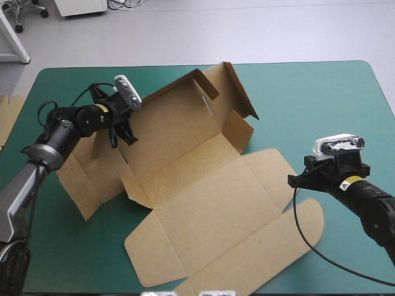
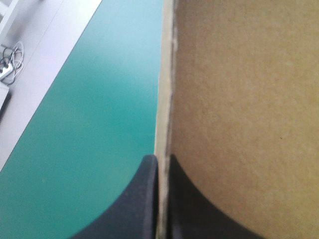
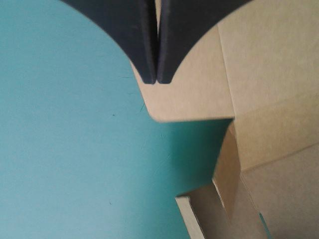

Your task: Fold the box

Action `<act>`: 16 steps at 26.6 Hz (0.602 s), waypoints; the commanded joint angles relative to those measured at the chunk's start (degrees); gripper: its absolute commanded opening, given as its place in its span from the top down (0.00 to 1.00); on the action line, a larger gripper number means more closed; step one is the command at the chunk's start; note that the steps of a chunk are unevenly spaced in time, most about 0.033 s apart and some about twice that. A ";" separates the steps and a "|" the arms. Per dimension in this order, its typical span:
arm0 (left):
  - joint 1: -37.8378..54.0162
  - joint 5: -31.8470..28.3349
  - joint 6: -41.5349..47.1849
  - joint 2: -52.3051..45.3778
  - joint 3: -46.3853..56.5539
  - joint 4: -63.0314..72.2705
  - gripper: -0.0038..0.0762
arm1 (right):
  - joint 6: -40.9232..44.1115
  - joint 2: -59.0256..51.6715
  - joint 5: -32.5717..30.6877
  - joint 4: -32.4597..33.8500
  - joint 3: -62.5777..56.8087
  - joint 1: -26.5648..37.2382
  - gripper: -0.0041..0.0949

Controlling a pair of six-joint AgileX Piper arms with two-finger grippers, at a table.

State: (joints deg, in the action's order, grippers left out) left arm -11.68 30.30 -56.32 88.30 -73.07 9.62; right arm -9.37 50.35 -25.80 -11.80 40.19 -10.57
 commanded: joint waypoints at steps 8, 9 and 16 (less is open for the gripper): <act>-11.17 -3.86 2.79 -0.68 -2.05 -13.31 0.97 | -0.63 -0.61 3.06 -2.33 1.67 0.01 0.98; -11.17 -4.29 3.92 -0.68 -2.05 -14.48 0.96 | -0.63 -0.61 3.06 -2.33 1.67 0.01 0.98; -14.65 -5.25 6.15 -4.00 -2.05 -17.64 0.97 | -2.84 -0.61 3.38 -3.31 1.67 0.01 0.98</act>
State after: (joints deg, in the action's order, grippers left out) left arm -24.17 29.72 -51.67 88.79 -73.10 -6.52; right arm -10.62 50.35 -26.21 -14.06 40.19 -10.57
